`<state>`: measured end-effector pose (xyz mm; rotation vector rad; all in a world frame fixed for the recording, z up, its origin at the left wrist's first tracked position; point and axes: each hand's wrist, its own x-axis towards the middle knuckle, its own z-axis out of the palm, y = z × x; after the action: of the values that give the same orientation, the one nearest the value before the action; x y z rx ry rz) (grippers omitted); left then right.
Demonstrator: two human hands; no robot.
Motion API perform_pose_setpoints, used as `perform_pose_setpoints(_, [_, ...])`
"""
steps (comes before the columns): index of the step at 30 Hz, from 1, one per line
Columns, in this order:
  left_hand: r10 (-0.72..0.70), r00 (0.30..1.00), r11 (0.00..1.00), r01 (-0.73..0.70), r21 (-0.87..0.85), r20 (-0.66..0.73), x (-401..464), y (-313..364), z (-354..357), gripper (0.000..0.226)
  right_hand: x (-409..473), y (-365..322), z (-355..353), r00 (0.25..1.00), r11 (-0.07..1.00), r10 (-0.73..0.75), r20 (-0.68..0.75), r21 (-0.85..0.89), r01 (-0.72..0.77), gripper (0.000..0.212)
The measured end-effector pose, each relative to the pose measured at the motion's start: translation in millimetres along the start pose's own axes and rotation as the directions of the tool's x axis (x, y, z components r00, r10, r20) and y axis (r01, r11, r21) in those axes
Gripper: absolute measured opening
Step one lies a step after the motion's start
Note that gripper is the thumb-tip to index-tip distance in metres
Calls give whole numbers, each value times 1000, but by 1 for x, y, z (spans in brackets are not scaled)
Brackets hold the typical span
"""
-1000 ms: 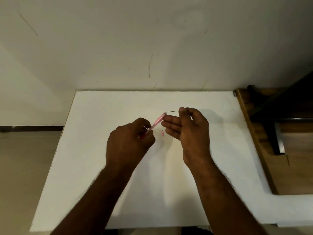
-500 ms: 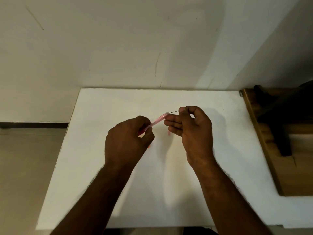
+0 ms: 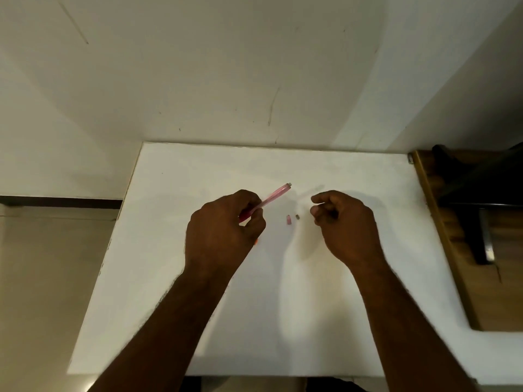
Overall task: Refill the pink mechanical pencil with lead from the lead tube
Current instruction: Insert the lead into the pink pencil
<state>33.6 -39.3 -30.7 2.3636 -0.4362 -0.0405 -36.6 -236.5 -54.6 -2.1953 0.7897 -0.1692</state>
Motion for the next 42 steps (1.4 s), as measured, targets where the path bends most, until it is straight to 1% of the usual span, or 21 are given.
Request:
perform_pose_setpoints(2, [-4,1000,1000,4,-20,1,-1,0,0,8,-2,0,5,999,993,-33,-30,-110,29,17])
perform_pose_setpoints(7, [-1,1000,1000,1,-27,16,-2,2,-2,11,-7,-6,23,987,957,-157,-10,-250,150,24])
perform_pose_setpoints(12, [-11,999,999,12,-31,46,-2,3,-3,12,-9,-6,27,978,920,-205,-42,-349,178,12])
perform_pose_setpoints(14, [-5,999,1000,6,-21,51,-3,3,-4,10,-8,-6,28,977,918,-207,-44,-355,178,13])
perform_pose_setpoints(16, [-4,998,1000,5,-22,59,-2,3,-5,11,-6,-7,27,985,941,-166,-52,-306,142,15])
perform_pose_setpoints(18, [-10,998,999,13,-35,70,-2,3,-5,13,-5,-9,25,990,973,-117,-78,-210,98,15])
perform_pose_setpoints(19, [-11,997,999,14,-38,70,-2,3,-5,13,-5,-11,24,992,990,-82,-98,-119,70,14])
perform_pose_setpoints(20, [-11,998,999,14,-34,69,-2,3,-5,12,-4,-12,22,993,999,-30,-112,27,33,11])
perform_pose_setpoints(21, [-11,998,1000,13,-28,69,-2,3,-5,12,-3,-15,19,994,974,31,-101,225,-7,8])
perform_pose_setpoints(22, [-11,997,1000,12,-21,71,-2,3,-5,11,-2,-18,16,995,899,77,-67,436,-41,8])
perform_pose_setpoints(23, [-10,997,1000,11,-15,74,-2,3,-4,11,-2,-22,13,995,788,98,-18,612,-67,10])
perform_pose_setpoints(24, [-9,997,1000,10,-12,78,-2,3,-4,10,-2,-24,10,995,681,93,29,727,-84,10])
perform_pose_setpoints(25, [-9,997,1000,10,-12,81,-1,3,-4,10,-2,-27,7,995,607,76,61,789,-95,10])
perform_pose_setpoints(27, [-6,996,1000,7,-17,84,-1,3,-4,11,-3,-30,4,995,541,45,93,835,-103,12])
perform_pose_setpoints(29, [-1,996,1000,3,-25,84,-2,4,-3,13,-4,-29,5,995,544,34,93,834,-96,16])
perform_pose_setpoints(32, [-4,996,999,7,-35,92,-2,5,-2,13,-4,-28,6,998,603,7,65,796,-56,20])
perform_pose_setpoints(37, [10,996,1000,-9,-2,86,-2,4,0,10,-3,-27,6,999,726,-33,9,688,18,22])
perform_pose_setpoints(40, [13,997,1000,-12,-4,82,-2,4,-1,9,-3,-28,4,997,752,-65,-28,656,67,21])
perform_pose_setpoints(42, [13,997,1000,-13,-3,80,-1,2,-1,10,-3,-27,2,994,787,-101,-48,607,109,21])
